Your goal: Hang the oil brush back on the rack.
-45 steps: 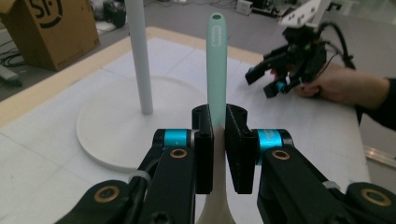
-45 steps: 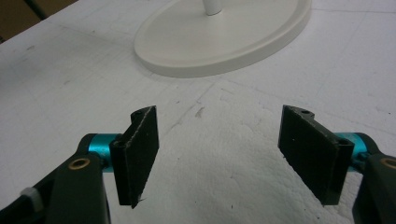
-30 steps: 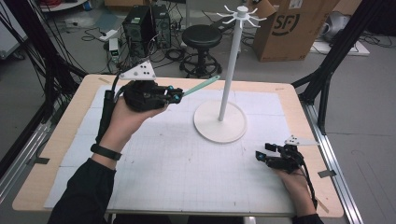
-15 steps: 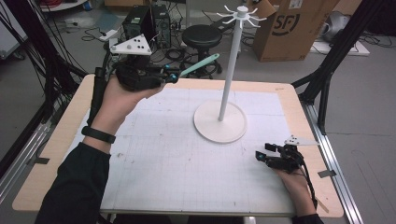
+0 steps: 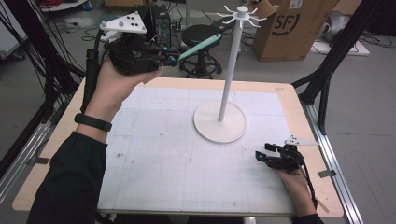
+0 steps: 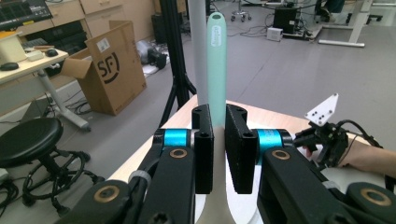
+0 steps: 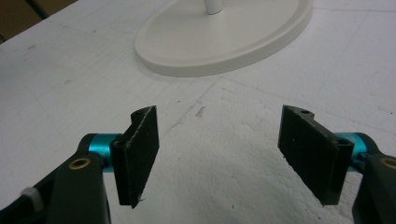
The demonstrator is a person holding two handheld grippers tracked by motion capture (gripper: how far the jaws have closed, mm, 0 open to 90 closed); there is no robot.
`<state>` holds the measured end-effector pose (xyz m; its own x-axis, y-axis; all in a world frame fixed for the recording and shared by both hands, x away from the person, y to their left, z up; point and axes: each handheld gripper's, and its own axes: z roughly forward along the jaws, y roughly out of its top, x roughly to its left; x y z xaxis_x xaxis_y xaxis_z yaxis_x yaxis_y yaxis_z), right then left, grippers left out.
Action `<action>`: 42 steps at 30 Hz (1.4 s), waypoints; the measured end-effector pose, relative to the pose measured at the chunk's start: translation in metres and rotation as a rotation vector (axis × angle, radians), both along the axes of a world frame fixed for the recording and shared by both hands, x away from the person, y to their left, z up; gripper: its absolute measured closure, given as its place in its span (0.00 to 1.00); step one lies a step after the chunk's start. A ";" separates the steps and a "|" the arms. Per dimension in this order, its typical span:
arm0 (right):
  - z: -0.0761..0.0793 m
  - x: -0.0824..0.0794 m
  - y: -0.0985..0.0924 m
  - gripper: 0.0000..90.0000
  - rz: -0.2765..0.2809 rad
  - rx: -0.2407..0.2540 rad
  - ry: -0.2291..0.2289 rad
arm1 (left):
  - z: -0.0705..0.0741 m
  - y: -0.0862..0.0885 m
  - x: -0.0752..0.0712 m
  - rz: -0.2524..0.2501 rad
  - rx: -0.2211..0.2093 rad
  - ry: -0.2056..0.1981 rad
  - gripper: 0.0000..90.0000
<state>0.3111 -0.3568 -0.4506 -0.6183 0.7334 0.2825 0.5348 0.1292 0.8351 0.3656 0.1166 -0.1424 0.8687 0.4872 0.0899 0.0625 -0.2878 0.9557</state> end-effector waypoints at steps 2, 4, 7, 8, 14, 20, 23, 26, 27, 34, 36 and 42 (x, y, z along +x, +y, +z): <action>0.000 0.000 0.000 0.32 0.000 0.001 0.000 | 0.003 0.000 0.001 0.001 -0.004 0.001 0.91; 0.000 0.000 0.000 0.32 0.000 0.002 0.002 | 0.005 0.001 0.001 0.003 -0.008 0.002 0.91; 0.000 0.000 0.000 0.32 0.000 0.001 0.001 | 0.008 0.001 0.002 0.007 -0.001 -0.002 0.91; 0.000 0.000 0.000 0.32 0.001 -0.001 -0.002 | 0.009 0.001 0.003 0.005 -0.005 -0.001 0.91; 0.000 0.000 0.000 0.32 0.002 -0.001 -0.001 | 0.014 0.000 0.005 0.006 -0.010 0.001 0.91; 0.000 0.000 0.000 0.32 0.001 -0.002 -0.001 | 0.016 -0.003 0.007 0.003 -0.007 0.003 0.91; 0.000 0.000 0.000 0.32 0.002 -0.003 -0.001 | 0.016 -0.004 0.008 0.003 -0.015 0.003 0.91; 0.000 0.000 0.000 0.32 0.001 0.000 0.004 | 0.016 -0.004 0.009 0.002 -0.019 0.002 0.91; 0.000 0.000 0.000 0.32 0.002 -0.001 0.002 | 0.016 -0.003 0.009 0.000 -0.022 0.002 0.91; 0.000 0.000 0.000 0.32 0.003 -0.001 0.002 | 0.018 -0.001 0.007 -0.010 -0.025 -0.002 0.91; 0.000 0.000 0.000 0.32 0.002 -0.001 0.003 | 0.018 -0.001 0.007 -0.009 -0.028 -0.003 0.91; 0.000 0.000 0.000 0.32 0.002 -0.001 0.002 | 0.018 -0.002 0.011 -0.004 -0.032 -0.003 0.91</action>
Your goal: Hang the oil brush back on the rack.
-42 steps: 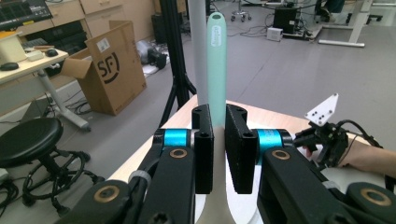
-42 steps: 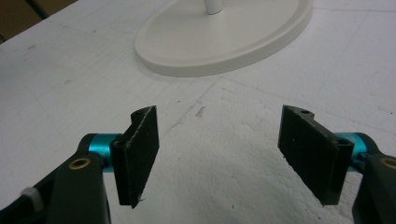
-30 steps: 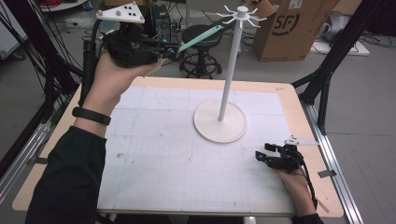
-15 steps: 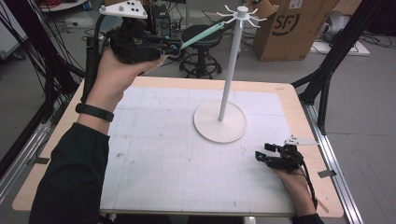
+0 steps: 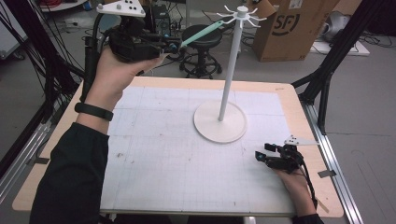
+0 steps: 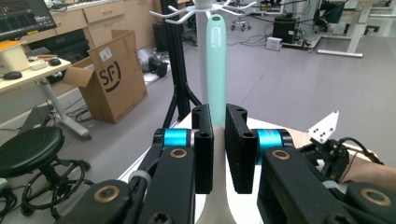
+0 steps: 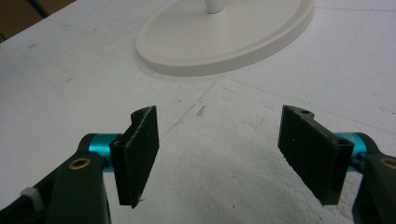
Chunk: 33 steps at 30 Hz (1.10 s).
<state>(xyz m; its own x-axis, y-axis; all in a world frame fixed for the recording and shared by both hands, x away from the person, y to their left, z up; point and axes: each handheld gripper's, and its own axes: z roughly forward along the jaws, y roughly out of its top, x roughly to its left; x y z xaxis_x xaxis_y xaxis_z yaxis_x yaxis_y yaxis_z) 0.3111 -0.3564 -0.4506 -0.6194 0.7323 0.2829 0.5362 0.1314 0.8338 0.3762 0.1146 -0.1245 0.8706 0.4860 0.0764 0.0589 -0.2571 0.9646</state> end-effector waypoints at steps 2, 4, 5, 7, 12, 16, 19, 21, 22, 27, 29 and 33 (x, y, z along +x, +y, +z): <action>0.000 0.000 0.000 0.32 0.000 0.000 0.001 | 0.000 -0.001 0.001 0.005 0.000 0.002 0.91; 0.000 0.000 0.000 0.32 -0.002 0.001 -0.002 | 0.000 -0.002 0.002 0.001 -0.002 0.002 0.91; 0.000 0.000 0.000 0.32 0.003 0.000 0.001 | 0.000 -0.002 0.002 0.001 -0.002 0.002 0.91; 0.000 0.000 0.000 0.32 0.002 0.000 0.002 | -0.001 -0.003 0.002 0.000 0.000 0.004 0.91; 0.000 0.000 0.000 0.32 0.003 -0.001 0.001 | -0.002 -0.004 0.003 -0.002 0.004 0.005 0.91; 0.000 0.000 0.000 0.32 0.003 -0.001 0.001 | -0.002 -0.005 0.002 -0.005 0.003 0.007 0.91; 0.000 0.000 0.000 0.32 0.003 0.000 0.001 | -0.002 -0.005 0.002 -0.008 0.002 0.006 0.91; 0.000 0.000 0.000 0.32 0.003 -0.001 0.001 | -0.001 -0.005 0.002 -0.006 0.003 0.002 0.91; 0.000 0.000 0.000 0.32 0.003 -0.001 0.001 | -0.001 -0.005 0.002 -0.008 -0.002 0.002 0.91; 0.000 0.000 0.000 0.32 0.003 -0.001 0.001 | -0.001 -0.005 0.001 -0.010 -0.002 -0.001 0.91; 0.000 0.000 0.000 0.32 0.003 -0.001 0.001 | -0.001 -0.005 0.001 -0.012 -0.007 -0.001 0.91; 0.000 0.000 0.000 0.32 0.003 -0.001 0.001 | -0.001 -0.005 0.001 -0.015 -0.001 -0.001 0.91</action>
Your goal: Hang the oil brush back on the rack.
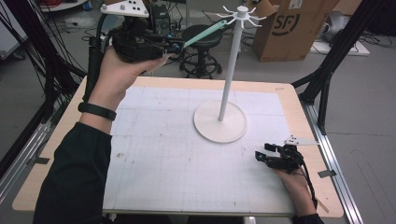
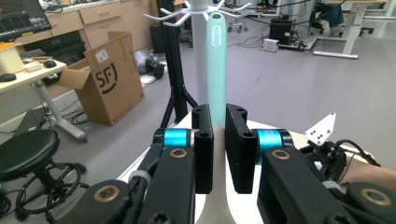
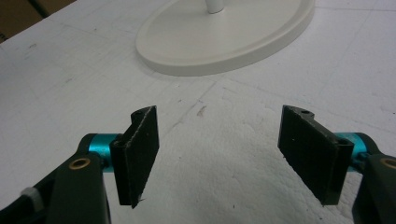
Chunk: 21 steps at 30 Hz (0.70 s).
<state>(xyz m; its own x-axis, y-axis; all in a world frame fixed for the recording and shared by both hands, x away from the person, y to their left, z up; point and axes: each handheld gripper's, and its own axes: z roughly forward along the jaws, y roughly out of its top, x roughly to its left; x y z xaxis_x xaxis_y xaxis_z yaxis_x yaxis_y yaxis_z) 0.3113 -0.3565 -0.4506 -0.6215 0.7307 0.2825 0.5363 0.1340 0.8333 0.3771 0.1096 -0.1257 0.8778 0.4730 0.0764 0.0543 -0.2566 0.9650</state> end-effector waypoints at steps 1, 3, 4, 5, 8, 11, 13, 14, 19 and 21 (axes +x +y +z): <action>0.000 0.000 0.000 0.32 0.000 0.000 0.000 | 0.000 0.000 0.000 0.000 0.000 0.002 0.91; 0.000 0.000 0.000 0.32 -0.002 0.001 -0.001 | 0.000 -0.001 0.000 -0.001 0.002 0.003 0.91; 0.000 0.000 0.000 0.32 -0.003 0.001 0.000 | -0.001 -0.001 0.000 -0.002 0.000 0.004 0.91; 0.000 0.000 0.000 0.32 -0.003 0.001 0.000 | -0.001 -0.001 0.000 -0.003 0.002 0.004 0.91; 0.000 0.000 0.000 0.32 -0.002 0.001 0.003 | -0.001 -0.002 0.000 -0.006 0.001 0.003 0.91; 0.000 0.000 0.000 0.32 -0.001 0.002 0.000 | -0.001 -0.002 0.000 -0.005 0.001 0.003 0.91; 0.000 0.000 0.000 0.32 -0.001 0.000 -0.001 | -0.001 -0.002 0.000 -0.004 0.002 0.002 0.91; 0.000 0.000 0.000 0.32 -0.001 0.000 -0.001 | -0.001 -0.002 0.000 -0.007 0.002 0.002 0.91; 0.000 0.000 0.000 0.32 -0.001 0.001 0.002 | -0.001 -0.002 -0.001 -0.012 0.002 0.002 0.91; 0.000 0.000 0.000 0.32 0.000 -0.002 -0.006 | 0.000 -0.002 -0.001 -0.014 0.000 0.001 0.91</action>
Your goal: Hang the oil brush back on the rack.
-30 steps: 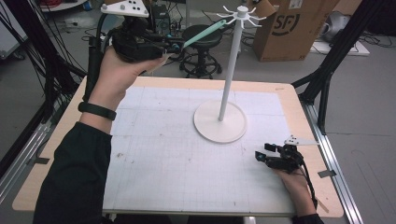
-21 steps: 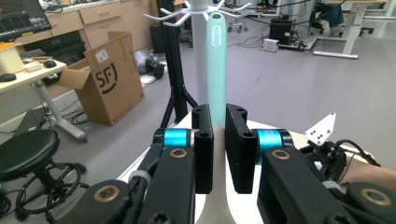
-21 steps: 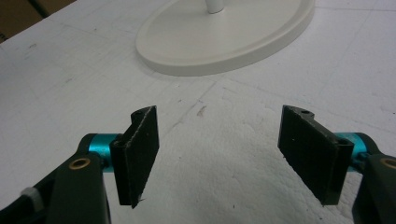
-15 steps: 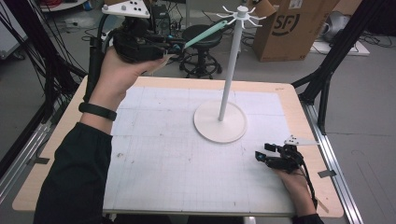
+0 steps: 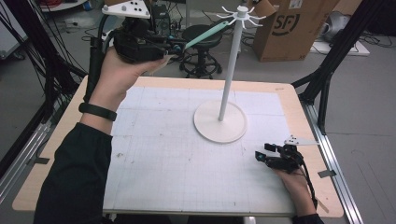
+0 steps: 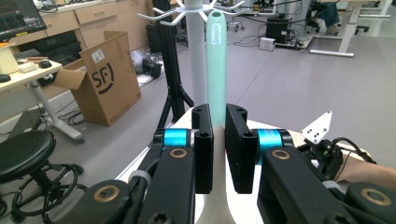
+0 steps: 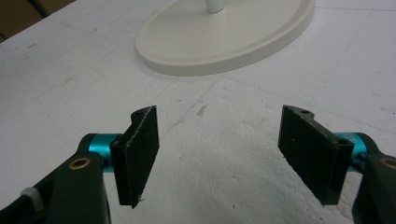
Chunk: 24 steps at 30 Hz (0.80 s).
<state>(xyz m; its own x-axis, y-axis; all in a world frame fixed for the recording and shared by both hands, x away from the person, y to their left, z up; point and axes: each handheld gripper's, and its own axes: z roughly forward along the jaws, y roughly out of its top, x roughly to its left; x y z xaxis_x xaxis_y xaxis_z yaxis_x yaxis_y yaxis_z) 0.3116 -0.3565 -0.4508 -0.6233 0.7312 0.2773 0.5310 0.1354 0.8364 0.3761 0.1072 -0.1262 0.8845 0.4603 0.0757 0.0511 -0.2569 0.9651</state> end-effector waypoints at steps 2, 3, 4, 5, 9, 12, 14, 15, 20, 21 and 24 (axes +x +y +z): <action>0.000 0.000 0.000 0.32 0.000 0.003 0.007 | 0.000 0.000 0.000 0.000 -0.001 -0.001 0.91; 0.000 0.000 0.000 0.32 -0.001 0.002 0.003 | 0.000 0.000 0.000 -0.001 -0.002 0.000 0.91; 0.000 0.000 0.000 0.32 -0.001 0.002 0.003 | 0.000 0.000 0.000 0.000 -0.001 -0.001 0.91; 0.000 0.000 0.000 0.32 0.000 0.003 0.007 | 0.000 0.000 0.000 0.001 -0.001 -0.002 0.91; 0.000 0.000 0.000 0.32 -0.001 0.002 0.002 | 0.000 0.001 0.000 0.000 -0.005 -0.002 0.91; 0.000 0.000 0.000 0.32 -0.001 0.002 0.003 | 0.000 0.000 0.000 -0.006 -0.002 -0.002 0.91; 0.000 0.000 0.000 0.32 0.000 0.003 0.006 | 0.001 0.001 0.000 -0.003 -0.004 -0.001 0.91; 0.000 0.000 0.000 0.32 0.000 0.003 0.008 | 0.001 0.001 0.000 -0.003 -0.002 -0.001 0.91; 0.000 0.000 0.000 0.32 0.000 0.002 0.005 | 0.001 0.001 -0.001 -0.002 -0.004 -0.002 0.91; 0.000 0.000 0.000 0.32 -0.001 0.002 0.007 | 0.001 0.001 -0.001 -0.004 -0.001 -0.004 0.91; 0.000 0.000 0.000 0.32 0.000 0.002 0.005 | 0.001 0.000 -0.001 -0.008 0.004 -0.002 0.91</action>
